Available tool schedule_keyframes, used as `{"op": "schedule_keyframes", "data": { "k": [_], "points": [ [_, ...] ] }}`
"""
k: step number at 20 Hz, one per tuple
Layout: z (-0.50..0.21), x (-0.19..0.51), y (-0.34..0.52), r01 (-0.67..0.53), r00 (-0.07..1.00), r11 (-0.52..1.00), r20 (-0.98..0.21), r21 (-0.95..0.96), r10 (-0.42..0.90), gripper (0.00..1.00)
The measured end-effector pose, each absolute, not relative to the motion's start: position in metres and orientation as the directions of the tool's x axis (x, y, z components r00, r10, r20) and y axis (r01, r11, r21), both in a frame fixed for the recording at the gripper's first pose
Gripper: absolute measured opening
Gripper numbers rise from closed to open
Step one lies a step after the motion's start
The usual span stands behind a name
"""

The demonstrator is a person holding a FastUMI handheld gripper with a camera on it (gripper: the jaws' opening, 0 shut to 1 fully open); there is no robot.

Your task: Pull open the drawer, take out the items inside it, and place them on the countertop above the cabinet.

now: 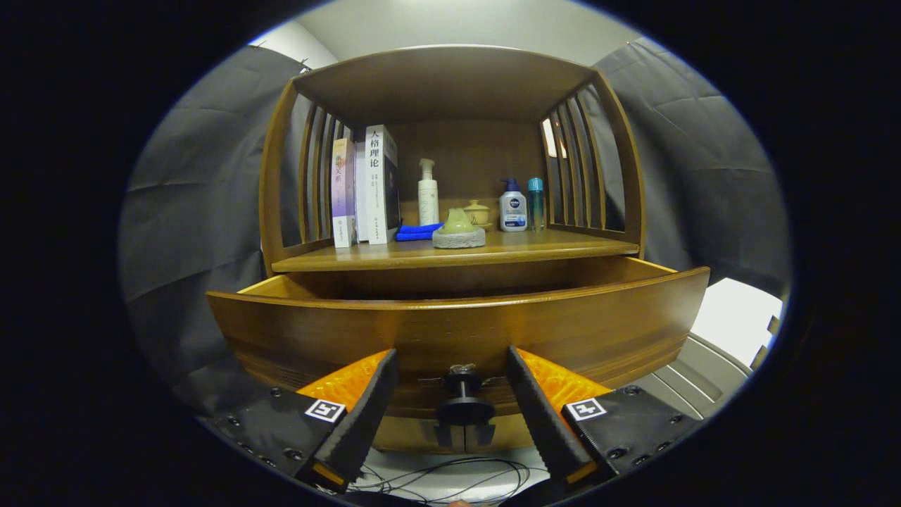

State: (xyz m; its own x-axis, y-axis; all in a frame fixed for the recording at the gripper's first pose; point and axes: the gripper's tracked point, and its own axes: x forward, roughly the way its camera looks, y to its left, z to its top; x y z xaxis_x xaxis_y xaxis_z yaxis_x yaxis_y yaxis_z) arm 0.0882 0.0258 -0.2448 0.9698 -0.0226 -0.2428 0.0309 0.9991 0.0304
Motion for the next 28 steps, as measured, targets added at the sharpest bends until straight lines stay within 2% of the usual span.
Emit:
{"op": "schedule_keyframes", "data": {
  "k": [17, 28],
  "points": [
    [-0.25, 0.181, 0.023, 0.028, 0.962, 0.997, -0.273, 0.076, -0.007, 0.98],
    [-0.267, 0.194, 0.031, 0.013, 0.94, 0.996, -0.342, 0.09, 0.019, 0.98]
  ]
}}
